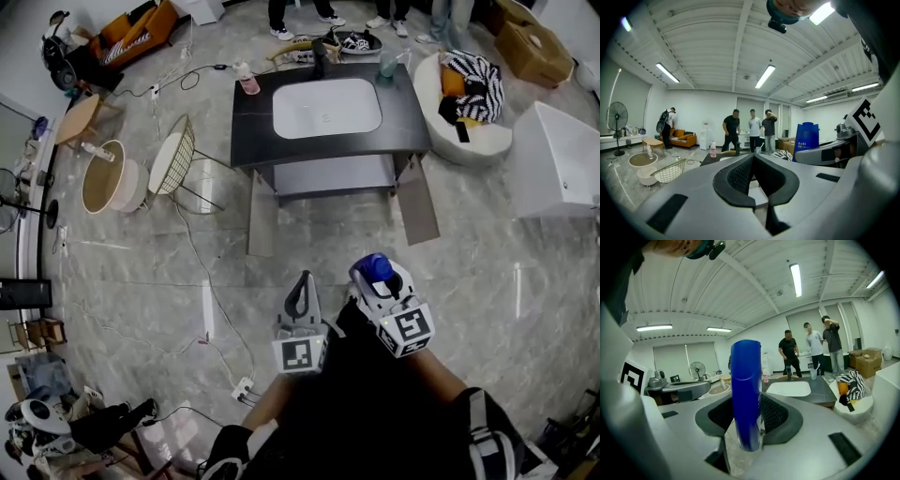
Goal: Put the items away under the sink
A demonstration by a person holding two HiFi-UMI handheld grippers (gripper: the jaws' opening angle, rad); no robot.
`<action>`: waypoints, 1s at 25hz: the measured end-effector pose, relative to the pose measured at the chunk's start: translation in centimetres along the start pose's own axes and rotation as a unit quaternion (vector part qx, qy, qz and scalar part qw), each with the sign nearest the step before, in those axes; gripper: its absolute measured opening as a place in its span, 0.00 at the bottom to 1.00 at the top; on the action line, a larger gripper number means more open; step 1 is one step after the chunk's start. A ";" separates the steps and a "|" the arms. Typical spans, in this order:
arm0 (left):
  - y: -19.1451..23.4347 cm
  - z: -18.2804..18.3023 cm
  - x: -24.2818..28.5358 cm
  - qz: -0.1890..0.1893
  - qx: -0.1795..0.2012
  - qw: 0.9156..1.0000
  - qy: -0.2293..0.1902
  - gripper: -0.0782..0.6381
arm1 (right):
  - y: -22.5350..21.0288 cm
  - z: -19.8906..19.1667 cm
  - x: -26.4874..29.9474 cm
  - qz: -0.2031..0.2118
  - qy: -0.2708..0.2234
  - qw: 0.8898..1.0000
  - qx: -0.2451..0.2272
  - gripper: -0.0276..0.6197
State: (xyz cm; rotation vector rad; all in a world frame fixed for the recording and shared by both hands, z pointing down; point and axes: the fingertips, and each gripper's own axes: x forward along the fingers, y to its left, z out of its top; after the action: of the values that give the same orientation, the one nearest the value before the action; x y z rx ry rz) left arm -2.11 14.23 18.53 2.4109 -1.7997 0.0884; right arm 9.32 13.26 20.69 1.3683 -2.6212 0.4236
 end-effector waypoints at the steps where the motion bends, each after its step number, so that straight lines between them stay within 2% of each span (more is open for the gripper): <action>1: -0.1 0.2 0.9 0.001 0.001 1.000 -0.002 0.13 | -0.7 0.1 0.5 0.001 0.001 1.000 -0.002 0.29; 5: 0.2 0.7 3.5 0.003 -0.003 1.000 0.000 0.13 | -2.7 0.5 2.8 -0.001 0.007 1.000 -0.002 0.29; 10: 2.4 -0.4 6.9 0.001 -0.005 1.000 0.008 0.13 | -4.0 0.8 6.1 -0.008 0.006 1.000 0.011 0.28; 17: 5.6 -0.9 11.5 -0.026 -0.009 1.000 0.003 0.13 | -5.3 0.7 11.0 -0.040 0.014 0.999 0.003 0.28; 21: 7.8 -1.1 14.7 -0.027 -0.017 0.999 0.001 0.13 | -6.4 0.7 14.7 -0.046 0.018 0.999 -0.012 0.28; 25: 8.5 -3.1 17.2 -0.026 -0.021 0.999 -0.003 0.13 | -8.0 -0.9 17.2 -0.046 0.017 0.999 -0.021 0.28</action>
State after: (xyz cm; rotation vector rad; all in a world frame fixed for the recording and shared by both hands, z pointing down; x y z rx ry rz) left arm -5.21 -4.08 24.37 2.4291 -1.7212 0.0373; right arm 6.07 -4.20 27.50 1.4481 -2.5132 0.3725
